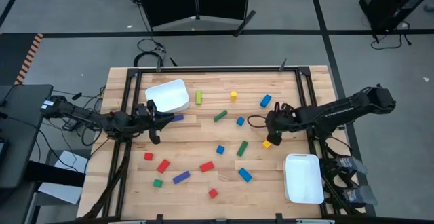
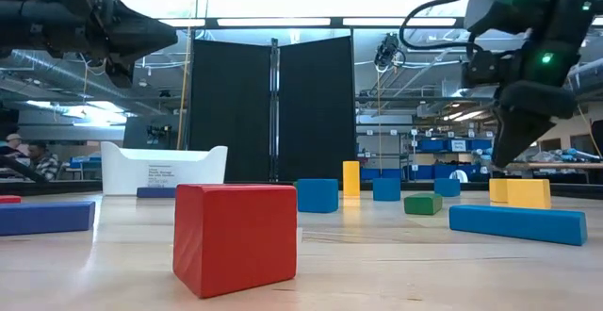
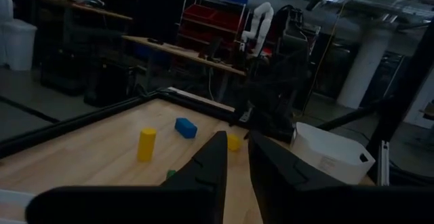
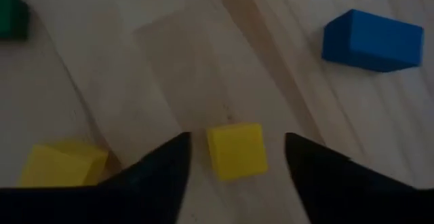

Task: Sort blocks by size
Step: Put the small yellow block into the bottom white bin

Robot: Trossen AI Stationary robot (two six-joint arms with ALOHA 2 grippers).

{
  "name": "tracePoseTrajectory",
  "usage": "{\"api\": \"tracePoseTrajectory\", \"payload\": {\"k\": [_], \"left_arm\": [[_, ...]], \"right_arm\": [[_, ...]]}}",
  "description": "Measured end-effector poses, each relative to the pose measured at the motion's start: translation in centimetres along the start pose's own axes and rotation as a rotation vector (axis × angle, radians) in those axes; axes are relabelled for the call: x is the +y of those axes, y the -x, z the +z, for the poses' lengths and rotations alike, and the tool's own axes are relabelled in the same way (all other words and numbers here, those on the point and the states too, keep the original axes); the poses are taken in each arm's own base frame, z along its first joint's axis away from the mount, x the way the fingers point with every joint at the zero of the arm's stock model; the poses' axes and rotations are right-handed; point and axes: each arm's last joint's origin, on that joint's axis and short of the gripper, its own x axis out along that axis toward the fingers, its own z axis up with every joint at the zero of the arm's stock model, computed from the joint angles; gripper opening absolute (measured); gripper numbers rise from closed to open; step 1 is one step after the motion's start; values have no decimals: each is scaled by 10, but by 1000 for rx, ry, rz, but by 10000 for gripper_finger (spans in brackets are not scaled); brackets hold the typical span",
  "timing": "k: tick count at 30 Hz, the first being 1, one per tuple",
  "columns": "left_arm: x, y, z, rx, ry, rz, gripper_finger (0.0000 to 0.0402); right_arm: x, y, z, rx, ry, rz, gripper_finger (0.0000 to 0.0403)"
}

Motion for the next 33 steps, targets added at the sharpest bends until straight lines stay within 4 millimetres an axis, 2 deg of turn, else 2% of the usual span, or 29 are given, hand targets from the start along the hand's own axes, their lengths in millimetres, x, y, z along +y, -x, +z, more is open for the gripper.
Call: {"api": "tracePoseTrajectory", "payload": {"k": [3,6,9,13,21,25,31,33], "left_arm": [[0,0,0,1,0,-1,70],[0,0,0,1,-2,-1,70],[0,0,0,1,-15,-1,70],[-1,0,1,-3,-16,-20,70],[-1,0,1,0,-16,-30,70],[-1,0,1,0,-17,-29,70],[-1,0,1,1,-17,-30,70],[-1,0,1,1,-18,-29,70]], "right_arm": [[-2,-1,3,9,5,31,335],[-6,-6,6,21,5,24,372],[-10,-17,9,67,14,15,385],[-13,-33,11,154,27,12,378],[-12,-49,12,235,39,52,322],[-11,-49,12,237,37,65,267],[-10,-49,12,246,24,91,156],[-11,-48,12,238,16,83,143]]}}
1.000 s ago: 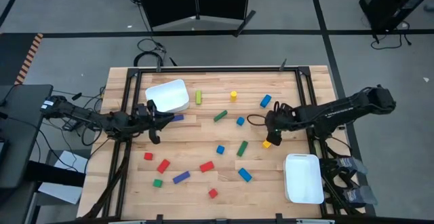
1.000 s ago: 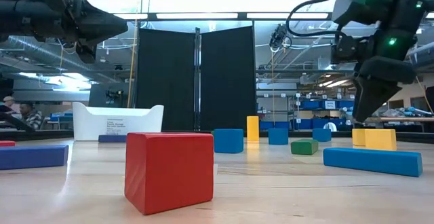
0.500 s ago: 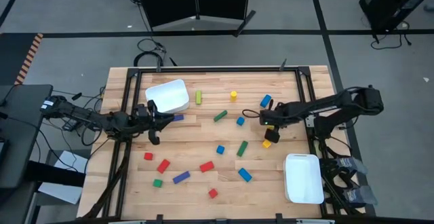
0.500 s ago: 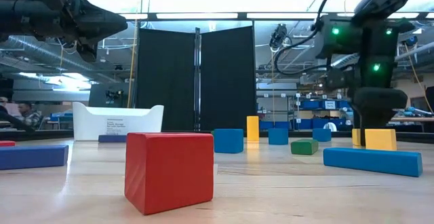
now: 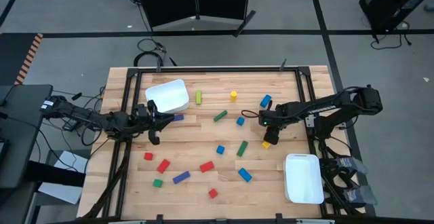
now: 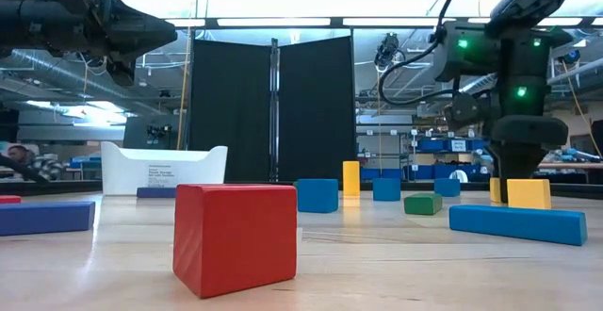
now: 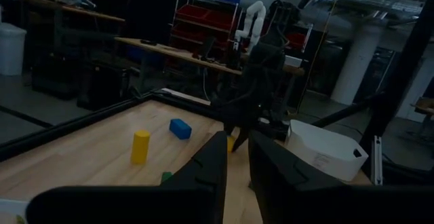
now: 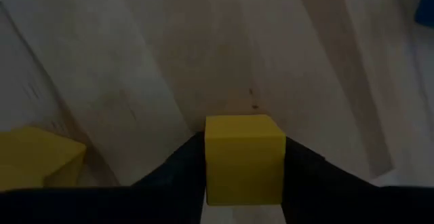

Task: Sort blocks by size
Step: Put the small yellow block into the bottom white bin

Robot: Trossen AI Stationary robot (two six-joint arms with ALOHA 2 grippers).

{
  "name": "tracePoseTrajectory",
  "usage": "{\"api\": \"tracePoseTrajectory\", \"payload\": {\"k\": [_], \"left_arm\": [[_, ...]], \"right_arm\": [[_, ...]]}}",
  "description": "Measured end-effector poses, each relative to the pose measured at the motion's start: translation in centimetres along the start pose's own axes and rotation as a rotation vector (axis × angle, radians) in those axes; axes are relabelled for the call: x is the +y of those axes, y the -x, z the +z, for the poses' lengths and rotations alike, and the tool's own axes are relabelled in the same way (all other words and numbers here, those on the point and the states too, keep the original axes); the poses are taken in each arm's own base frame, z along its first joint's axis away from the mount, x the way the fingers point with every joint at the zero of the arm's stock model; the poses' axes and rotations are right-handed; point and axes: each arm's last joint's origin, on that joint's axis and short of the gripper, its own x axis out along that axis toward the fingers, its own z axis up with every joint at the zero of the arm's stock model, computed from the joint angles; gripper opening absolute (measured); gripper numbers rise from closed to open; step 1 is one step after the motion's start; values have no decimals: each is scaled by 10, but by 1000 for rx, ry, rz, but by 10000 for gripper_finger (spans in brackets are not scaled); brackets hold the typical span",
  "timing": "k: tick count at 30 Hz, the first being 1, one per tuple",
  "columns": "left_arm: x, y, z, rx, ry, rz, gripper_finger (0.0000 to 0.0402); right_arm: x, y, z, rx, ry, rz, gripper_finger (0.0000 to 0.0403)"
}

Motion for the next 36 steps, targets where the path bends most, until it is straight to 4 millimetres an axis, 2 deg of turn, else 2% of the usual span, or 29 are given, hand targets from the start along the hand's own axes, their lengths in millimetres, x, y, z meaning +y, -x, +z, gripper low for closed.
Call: {"api": "tracePoseTrajectory", "payload": {"k": [4,9,13,18,27,33,34,36], "left_arm": [[0,0,0,0,2,0,70],[0,-1,-1,3,48,1,70],[-1,-3,-3,18,69,5,71],[-5,-10,-3,47,52,11,84],[-22,-33,4,177,-26,-70,133],[-34,-54,-3,306,-80,-79,145],[-37,-59,-4,331,-91,-90,145],[-43,-70,-7,388,-121,-106,145]], "right_arm": [[-3,9,-4,-38,-24,-29,143],[4,48,-4,-165,-77,13,143],[27,96,-8,-315,-39,144,143],[58,134,-40,-341,20,302,143],[101,141,-121,-98,-69,416,143],[115,131,-150,14,-171,333,143],[117,129,-152,20,-178,310,151],[120,124,-156,25,-182,268,197]]}}
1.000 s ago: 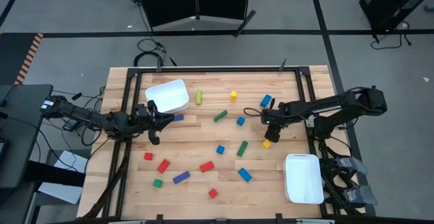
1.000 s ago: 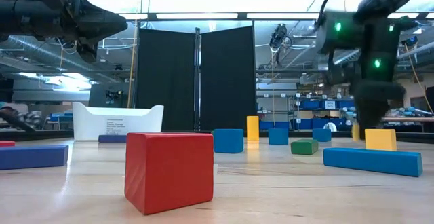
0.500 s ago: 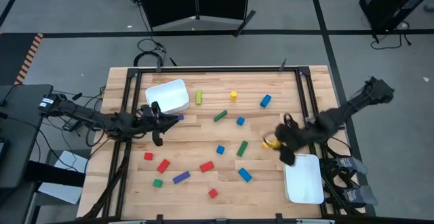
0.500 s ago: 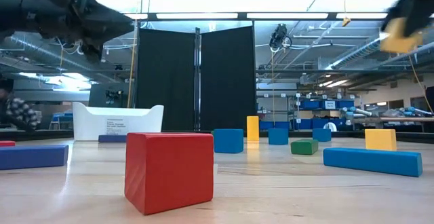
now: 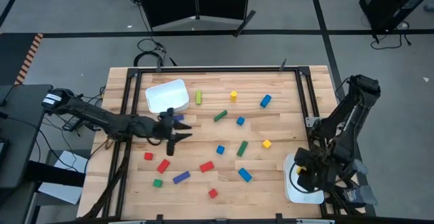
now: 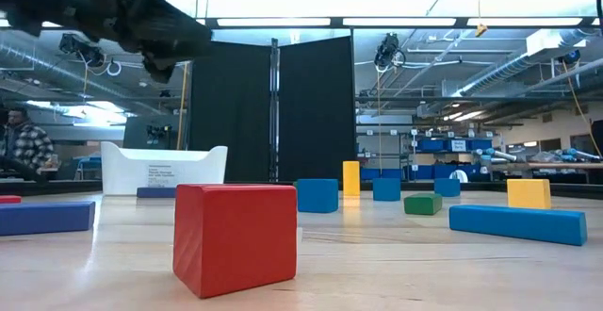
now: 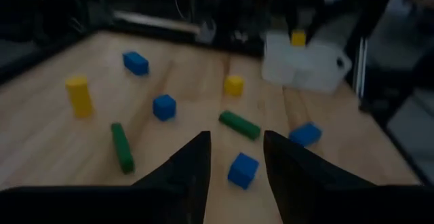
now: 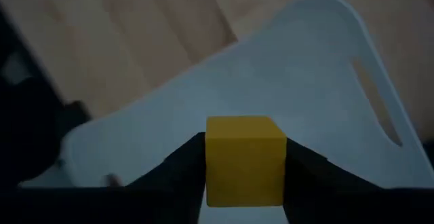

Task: Sort blocks by size
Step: Put the small yellow block into the bottom white bin, then put the large red block into the top white bin

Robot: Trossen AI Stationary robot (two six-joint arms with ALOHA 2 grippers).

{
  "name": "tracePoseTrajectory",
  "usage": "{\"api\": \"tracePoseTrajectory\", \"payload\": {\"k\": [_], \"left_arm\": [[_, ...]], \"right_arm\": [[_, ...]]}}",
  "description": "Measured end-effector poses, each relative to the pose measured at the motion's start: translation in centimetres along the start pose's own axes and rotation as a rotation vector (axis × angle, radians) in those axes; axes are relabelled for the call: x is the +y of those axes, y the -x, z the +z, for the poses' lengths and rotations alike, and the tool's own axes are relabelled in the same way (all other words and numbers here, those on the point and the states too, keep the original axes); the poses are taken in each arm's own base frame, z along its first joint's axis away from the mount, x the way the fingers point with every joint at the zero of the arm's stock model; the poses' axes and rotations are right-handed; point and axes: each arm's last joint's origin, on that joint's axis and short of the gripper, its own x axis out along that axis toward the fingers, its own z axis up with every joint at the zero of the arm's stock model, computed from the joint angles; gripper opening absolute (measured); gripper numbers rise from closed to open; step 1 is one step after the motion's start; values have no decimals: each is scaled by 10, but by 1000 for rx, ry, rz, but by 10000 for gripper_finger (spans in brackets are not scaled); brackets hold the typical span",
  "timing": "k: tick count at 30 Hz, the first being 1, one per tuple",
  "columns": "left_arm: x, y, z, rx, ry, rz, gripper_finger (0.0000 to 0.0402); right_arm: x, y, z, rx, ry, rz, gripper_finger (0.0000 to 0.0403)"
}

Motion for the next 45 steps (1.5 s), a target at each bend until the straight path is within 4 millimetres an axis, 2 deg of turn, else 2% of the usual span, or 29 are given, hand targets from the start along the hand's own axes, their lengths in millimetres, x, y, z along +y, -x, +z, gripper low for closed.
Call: {"api": "tracePoseTrajectory", "payload": {"k": [5,8,15,22,27,32,36,41,45], "left_arm": [[-15,-39,5,175,-74,-17,149],[-26,-68,8,276,-151,-24,158],[-46,-127,11,522,-382,-59,205],[-49,-160,6,630,-455,-53,240],[-45,-162,9,635,-442,-36,242],[-51,-147,5,756,-331,-30,241],[-70,-131,-10,878,-231,9,241],[-99,-120,-19,869,-178,-4,242],[-108,-118,-21,823,-143,56,251]], "right_arm": [[3,-9,-3,2,2,-58,347],[4,-12,-3,-27,4,-68,388],[13,-15,-2,-103,37,10,352],[22,-14,1,-215,79,105,335],[27,-13,7,-300,108,135,336],[32,-13,18,-357,142,156,333],[33,-14,27,-376,155,150,332],[32,-15,39,-395,182,118,332],[31,-16,49,-409,189,97,331]]}}
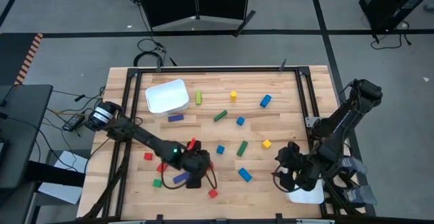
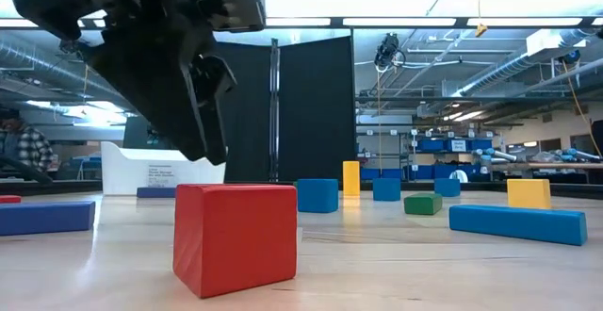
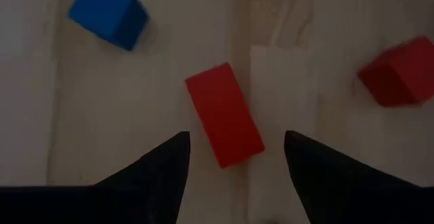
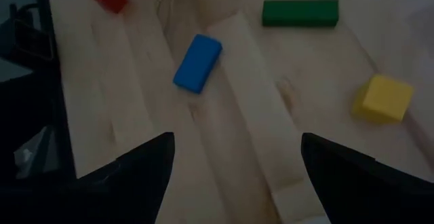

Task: Sort blocks by size
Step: Put the large red block into the top white bin

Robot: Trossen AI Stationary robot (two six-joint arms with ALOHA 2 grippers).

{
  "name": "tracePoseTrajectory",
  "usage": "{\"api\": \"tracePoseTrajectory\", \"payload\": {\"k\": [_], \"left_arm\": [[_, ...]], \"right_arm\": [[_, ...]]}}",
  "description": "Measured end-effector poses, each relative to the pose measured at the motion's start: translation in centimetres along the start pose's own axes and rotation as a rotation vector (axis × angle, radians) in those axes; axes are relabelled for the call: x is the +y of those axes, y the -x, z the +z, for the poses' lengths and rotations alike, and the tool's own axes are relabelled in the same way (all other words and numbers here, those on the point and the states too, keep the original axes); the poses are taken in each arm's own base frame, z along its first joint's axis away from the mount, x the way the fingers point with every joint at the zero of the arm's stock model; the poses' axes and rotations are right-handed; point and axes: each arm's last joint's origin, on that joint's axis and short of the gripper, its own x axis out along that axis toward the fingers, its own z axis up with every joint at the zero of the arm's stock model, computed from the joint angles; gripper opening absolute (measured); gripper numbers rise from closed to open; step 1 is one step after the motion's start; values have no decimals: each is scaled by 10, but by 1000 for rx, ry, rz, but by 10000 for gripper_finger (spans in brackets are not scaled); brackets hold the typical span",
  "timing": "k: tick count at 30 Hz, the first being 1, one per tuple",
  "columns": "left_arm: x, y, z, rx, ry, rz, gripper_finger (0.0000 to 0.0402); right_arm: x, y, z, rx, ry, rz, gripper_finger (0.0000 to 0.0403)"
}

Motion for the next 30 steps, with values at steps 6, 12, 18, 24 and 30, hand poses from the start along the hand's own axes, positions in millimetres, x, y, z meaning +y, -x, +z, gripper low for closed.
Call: {"api": "tracePoseTrajectory", "payload": {"k": [6,12,18,24,30], "left_arm": [[-2,-14,-1,-3,60,15,281],[-5,-39,-9,49,92,21,302],[-5,-45,-10,44,120,56,274],[3,-47,-9,63,155,80,144],[10,-49,-9,90,141,81,135]], "right_arm": [[0,-4,9,-22,-3,11,330],[2,-4,12,-39,-5,32,327],[4,-7,12,-73,-8,21,324],[2,-24,14,-61,-9,-55,310],[-2,-42,20,-49,-15,-134,297]]}}
